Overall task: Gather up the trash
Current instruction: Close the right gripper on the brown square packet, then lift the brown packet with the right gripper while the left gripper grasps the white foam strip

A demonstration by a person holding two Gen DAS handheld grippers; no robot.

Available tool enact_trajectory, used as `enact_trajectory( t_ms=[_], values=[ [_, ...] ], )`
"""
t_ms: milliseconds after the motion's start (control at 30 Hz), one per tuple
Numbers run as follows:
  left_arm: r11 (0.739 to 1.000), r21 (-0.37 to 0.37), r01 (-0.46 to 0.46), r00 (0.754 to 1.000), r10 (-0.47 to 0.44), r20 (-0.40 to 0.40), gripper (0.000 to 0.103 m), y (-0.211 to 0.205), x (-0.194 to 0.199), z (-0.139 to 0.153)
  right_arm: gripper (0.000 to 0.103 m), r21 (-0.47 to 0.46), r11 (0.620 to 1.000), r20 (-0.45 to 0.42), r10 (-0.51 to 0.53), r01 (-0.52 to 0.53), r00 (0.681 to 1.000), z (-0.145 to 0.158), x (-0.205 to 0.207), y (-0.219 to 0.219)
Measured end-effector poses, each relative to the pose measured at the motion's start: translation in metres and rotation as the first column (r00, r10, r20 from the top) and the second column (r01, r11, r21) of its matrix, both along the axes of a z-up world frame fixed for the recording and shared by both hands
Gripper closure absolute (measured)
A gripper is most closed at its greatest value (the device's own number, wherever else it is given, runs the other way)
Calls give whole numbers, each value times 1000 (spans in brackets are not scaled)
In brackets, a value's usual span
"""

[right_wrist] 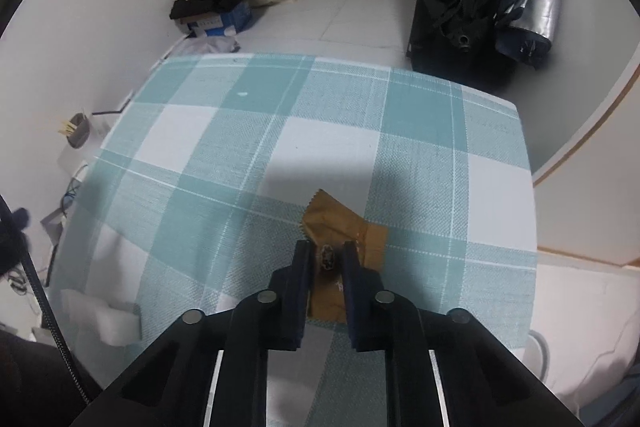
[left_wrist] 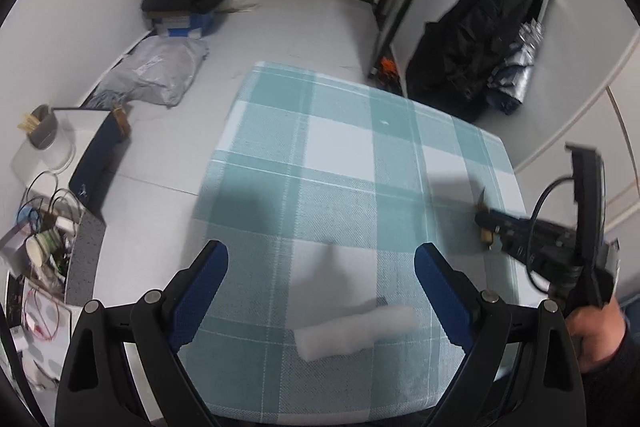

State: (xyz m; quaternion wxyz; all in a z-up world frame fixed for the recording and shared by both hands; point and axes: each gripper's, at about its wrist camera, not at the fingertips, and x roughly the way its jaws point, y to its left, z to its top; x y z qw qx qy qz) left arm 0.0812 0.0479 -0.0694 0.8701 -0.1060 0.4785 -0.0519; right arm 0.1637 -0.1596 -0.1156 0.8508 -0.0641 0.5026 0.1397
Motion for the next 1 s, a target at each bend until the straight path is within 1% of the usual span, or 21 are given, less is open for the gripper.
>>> enact_trajectory(
  t_ms=[67, 100, 133, 200, 300, 367, 400, 500, 667, 767, 800, 900, 933, 967, 1000],
  values=[
    [999, 35, 33, 999, -32, -20, 10, -6, 4, -8, 93, 12, 1000, 1, 7, -7, 1000, 2, -4, 0],
    [998, 38, 47, 998, -46, -34, 10, -8, 6, -11, 95, 31, 999, -1, 9, -9, 1000, 4, -5, -2],
    [998, 34, 57, 997, -56, -48, 11, -8, 6, -15, 95, 56, 998, -1, 12, -12, 1000, 6, -6, -4],
    [997, 0, 82, 994, -82, -77, 11, -10, 5, -21, 98, 79, 997, 13, 15, -16, 1000, 13, -11, -7],
    [993, -21, 115, 989, -116, -90, 11, -13, 1, -23, 98, 143, 990, 23, 10, -13, 1000, 23, -13, -16],
    [992, 2, 123, 988, -122, -93, 11, -15, -3, -25, 98, 182, 983, 16, 12, -15, 1000, 27, -14, -21],
    [992, -4, 127, 987, -127, -103, 11, -15, -4, -27, 98, 210, 978, 14, 16, -18, 1000, 29, -16, -24],
    [993, -40, 114, 984, -118, -130, 11, -12, -10, -32, 98, 251, 968, 26, 18, -24, 1000, 37, -21, -33],
    [987, 10, 158, 979, -155, -129, 11, -21, -14, -36, 98, 295, 956, 37, -1, -9, 999, 45, -26, -45],
    [980, 6, 200, 969, -196, -153, 11, -27, -14, -43, 98, 304, 953, 45, -4, -10, 999, 48, -29, -49],
    [977, 20, 214, 965, -208, -157, 11, -31, -14, -45, 98, 307, 952, 47, -3, -12, 999, 49, -31, -50],
    [966, 93, 242, 961, -226, -157, 11, -38, -17, -48, 98, 314, 949, 60, -1, -18, 998, 52, -35, -53],
    [963, 100, 250, 960, -232, -159, 11, -39, -17, -49, 98, 311, 950, 65, -2, -18, 998, 53, -37, -54],
    [960, 105, 258, 957, -239, -165, 13, -42, -17, -51, 98, 312, 950, 68, -4, -17, 998, 54, -38, -55],
    [959, 108, 262, 955, -242, -171, 19, -42, -18, -53, 98, 314, 949, 71, -7, -16, 997, 55, -39, -57]
  ],
)
